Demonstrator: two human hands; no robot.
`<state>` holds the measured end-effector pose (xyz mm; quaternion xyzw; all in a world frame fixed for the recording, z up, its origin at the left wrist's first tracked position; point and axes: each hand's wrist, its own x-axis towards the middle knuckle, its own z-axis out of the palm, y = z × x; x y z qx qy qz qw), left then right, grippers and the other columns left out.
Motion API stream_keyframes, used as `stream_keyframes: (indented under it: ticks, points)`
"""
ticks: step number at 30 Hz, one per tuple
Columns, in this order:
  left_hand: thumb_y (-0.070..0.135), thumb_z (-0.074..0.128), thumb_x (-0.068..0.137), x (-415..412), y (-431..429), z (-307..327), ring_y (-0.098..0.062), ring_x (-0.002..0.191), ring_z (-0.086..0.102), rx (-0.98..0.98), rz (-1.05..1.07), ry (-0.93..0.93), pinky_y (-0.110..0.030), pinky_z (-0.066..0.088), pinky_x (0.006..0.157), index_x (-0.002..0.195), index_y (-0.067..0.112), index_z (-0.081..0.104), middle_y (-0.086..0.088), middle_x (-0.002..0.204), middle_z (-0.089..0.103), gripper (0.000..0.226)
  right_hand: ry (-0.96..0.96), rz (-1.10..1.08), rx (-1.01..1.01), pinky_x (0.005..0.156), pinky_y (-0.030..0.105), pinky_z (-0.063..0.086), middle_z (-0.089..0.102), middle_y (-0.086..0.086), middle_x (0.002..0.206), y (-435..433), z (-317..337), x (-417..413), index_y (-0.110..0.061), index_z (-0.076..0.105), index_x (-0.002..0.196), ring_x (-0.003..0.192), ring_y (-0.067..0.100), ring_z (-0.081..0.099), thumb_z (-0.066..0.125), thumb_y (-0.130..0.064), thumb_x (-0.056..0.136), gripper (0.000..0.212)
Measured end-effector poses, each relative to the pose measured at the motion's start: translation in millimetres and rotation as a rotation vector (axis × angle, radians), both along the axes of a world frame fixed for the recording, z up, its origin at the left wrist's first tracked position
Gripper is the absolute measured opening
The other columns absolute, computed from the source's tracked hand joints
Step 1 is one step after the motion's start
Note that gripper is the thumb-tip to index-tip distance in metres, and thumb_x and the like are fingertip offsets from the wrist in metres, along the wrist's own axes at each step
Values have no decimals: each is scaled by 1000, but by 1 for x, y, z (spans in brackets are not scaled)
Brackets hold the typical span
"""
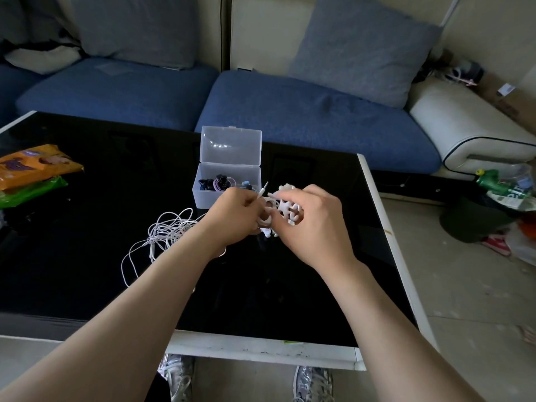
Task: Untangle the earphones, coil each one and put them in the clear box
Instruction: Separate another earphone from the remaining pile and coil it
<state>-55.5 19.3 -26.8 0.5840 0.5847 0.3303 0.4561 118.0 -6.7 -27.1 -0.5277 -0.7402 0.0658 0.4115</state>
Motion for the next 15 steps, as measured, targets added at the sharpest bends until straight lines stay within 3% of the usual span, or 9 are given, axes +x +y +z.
stream_keyframes:
  ticks: [3, 8, 11, 13, 15]
  points:
    - [15, 54, 108, 2, 0, 1, -35, 86, 76, -34, 1, -104, -48, 66, 81, 93, -3, 73, -25, 91, 75, 31, -129, 38, -23, 59, 41, 56, 58, 2, 92, -3, 2, -1, -19, 81, 108, 73, 21, 62, 79, -29, 89, 21]
    - [17, 54, 110, 5, -2, 2, -24, 82, 78, 42, 3, -107, -38, 67, 76, 87, 10, 71, -12, 85, 77, 29, -234, -28, -76, 56, 36, 52, 53, 2, 93, -2, 5, -6, -16, 79, 103, 71, 21, 60, 72, -34, 96, 21]
    - [24, 55, 108, 8, -3, 3, -3, 67, 72, 204, -23, 161, -15, 55, 65, 92, 16, 71, -1, 75, 75, 23, -256, -59, -119, 57, 31, 44, 48, 1, 94, -2, 5, -9, -17, 79, 105, 73, 25, 61, 67, -32, 100, 20]
    - [24, 55, 107, 12, -5, 3, -6, 67, 70, 307, -16, 296, -23, 51, 64, 94, 15, 68, 0, 75, 75, 21, -247, -76, -166, 63, 30, 41, 46, 2, 98, -2, 5, -12, -18, 78, 109, 78, 29, 63, 62, -29, 104, 21]
    - [25, 55, 106, 13, -4, 2, -17, 78, 69, 345, 17, 343, -32, 47, 71, 96, 12, 67, -2, 86, 74, 21, -195, -37, -215, 68, 29, 42, 49, 6, 103, -2, 4, -15, -18, 76, 111, 81, 27, 62, 59, -25, 104, 20]
